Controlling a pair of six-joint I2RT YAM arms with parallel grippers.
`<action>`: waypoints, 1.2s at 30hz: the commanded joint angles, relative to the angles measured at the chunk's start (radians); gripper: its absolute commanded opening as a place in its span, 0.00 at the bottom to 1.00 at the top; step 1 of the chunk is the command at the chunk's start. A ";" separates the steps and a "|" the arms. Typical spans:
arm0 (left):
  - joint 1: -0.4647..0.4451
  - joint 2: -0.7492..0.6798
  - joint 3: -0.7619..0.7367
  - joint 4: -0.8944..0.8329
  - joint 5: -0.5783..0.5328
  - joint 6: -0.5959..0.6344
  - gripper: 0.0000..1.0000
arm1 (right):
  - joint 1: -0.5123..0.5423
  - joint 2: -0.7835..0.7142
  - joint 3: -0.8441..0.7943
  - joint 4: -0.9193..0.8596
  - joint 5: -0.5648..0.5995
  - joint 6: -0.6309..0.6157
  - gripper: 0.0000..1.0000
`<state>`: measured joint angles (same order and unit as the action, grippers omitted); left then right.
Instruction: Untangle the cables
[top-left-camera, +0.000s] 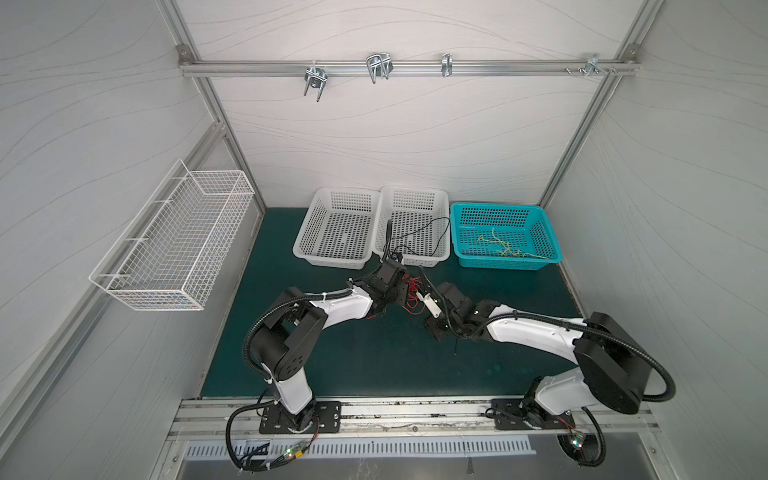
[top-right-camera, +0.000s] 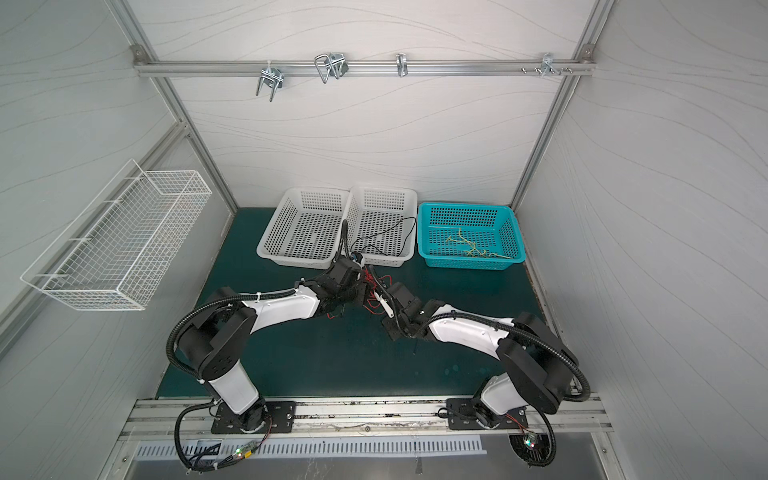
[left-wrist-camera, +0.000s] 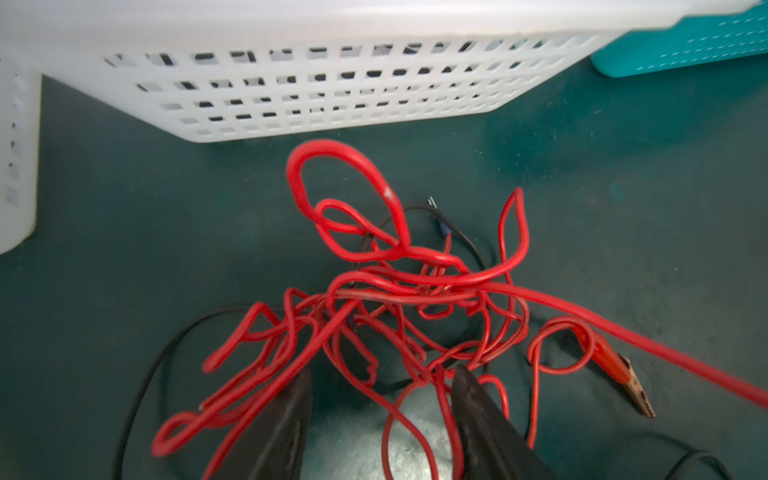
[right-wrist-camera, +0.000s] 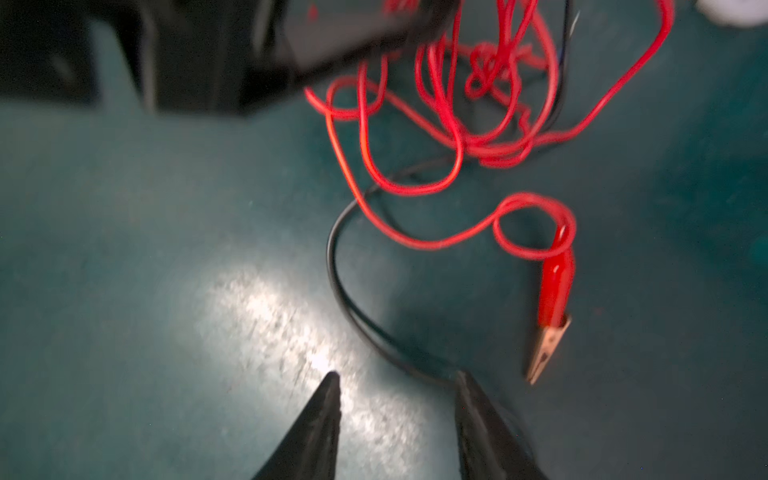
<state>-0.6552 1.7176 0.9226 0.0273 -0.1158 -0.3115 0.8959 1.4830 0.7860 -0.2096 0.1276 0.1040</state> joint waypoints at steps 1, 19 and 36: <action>0.006 -0.020 -0.010 0.035 -0.004 -0.015 0.56 | -0.016 0.066 0.042 -0.063 0.028 -0.088 0.51; 0.035 -0.035 -0.058 0.070 -0.005 -0.021 0.56 | -0.009 0.209 0.050 -0.055 -0.225 -0.084 0.49; 0.041 -0.059 -0.090 0.080 -0.006 -0.032 0.56 | 0.123 0.351 0.174 -0.100 -0.019 -0.105 0.00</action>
<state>-0.5976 1.6817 0.8234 0.0566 -0.1326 -0.3279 0.9848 1.7496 0.9710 -0.2935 0.1089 0.0456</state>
